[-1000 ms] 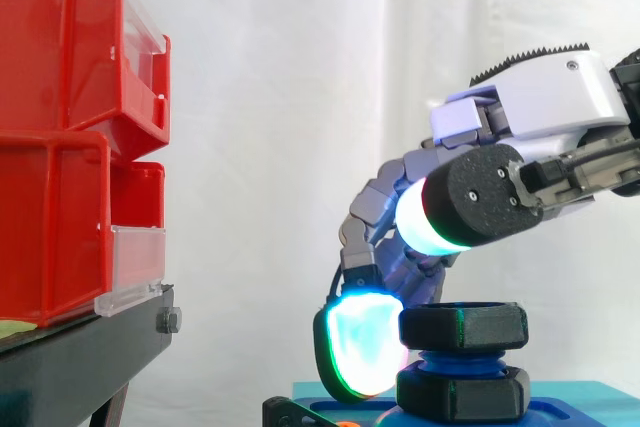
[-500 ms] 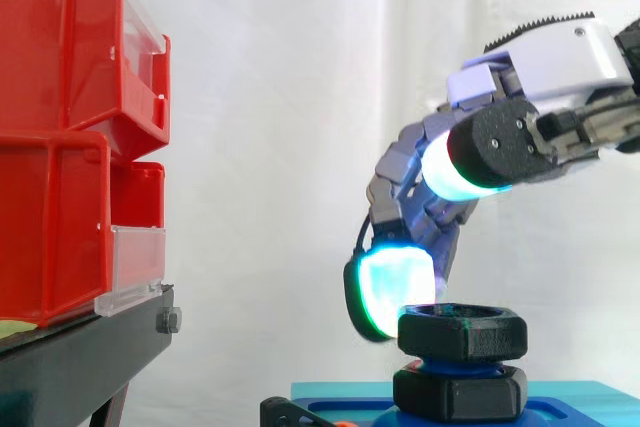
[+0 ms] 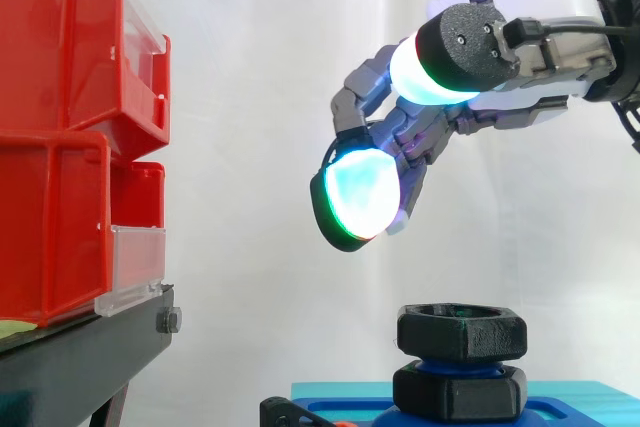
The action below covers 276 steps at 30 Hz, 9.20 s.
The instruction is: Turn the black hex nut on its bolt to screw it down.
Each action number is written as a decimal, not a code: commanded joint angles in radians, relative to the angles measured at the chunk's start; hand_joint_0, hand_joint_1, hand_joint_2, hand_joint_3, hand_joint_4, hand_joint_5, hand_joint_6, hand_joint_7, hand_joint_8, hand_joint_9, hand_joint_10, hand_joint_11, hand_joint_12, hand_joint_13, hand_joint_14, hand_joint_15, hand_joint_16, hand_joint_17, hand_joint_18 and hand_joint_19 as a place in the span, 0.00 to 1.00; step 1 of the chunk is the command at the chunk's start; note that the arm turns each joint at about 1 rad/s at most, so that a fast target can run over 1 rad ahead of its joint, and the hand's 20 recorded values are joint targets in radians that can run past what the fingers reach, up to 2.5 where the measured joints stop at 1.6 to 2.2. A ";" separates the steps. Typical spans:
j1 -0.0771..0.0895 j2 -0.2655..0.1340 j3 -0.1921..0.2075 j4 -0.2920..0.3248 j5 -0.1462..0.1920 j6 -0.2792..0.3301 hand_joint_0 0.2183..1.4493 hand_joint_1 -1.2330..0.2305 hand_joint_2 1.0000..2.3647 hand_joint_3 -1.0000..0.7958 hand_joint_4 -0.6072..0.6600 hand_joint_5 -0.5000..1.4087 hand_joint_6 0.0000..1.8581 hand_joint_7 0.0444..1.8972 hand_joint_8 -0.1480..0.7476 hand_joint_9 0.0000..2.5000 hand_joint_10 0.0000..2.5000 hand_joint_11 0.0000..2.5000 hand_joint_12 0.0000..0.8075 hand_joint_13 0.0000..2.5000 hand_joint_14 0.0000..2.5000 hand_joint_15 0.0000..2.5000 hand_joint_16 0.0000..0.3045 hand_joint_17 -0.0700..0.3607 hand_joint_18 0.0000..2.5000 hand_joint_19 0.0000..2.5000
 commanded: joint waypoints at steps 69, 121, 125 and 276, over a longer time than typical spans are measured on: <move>0.052 -0.029 -0.110 0.165 0.005 0.023 0.22 0.69 0.00 0.28 0.74 0.16 0.36 0.45 0.57 0.26 0.00 0.18 0.49 0.29 0.00 0.08 0.18 0.45 0.33 0.12; -0.019 -0.028 -0.108 0.139 -0.135 -0.025 0.22 0.67 0.00 0.28 0.77 0.14 0.46 0.35 0.60 0.29 0.00 0.23 0.50 0.32 0.00 0.10 0.18 0.46 0.35 0.13; -0.030 -0.028 -0.108 0.133 -0.151 -0.025 0.22 0.67 0.00 0.28 0.77 0.14 0.46 0.35 0.60 0.29 0.00 0.23 0.50 0.32 0.00 0.10 0.19 0.46 0.35 0.13; 0.024 -0.028 -0.151 0.234 -0.101 -0.023 0.22 0.65 0.00 0.28 0.77 0.17 0.33 0.50 0.60 0.32 0.01 0.26 0.52 0.34 0.00 0.12 0.19 0.46 0.36 0.14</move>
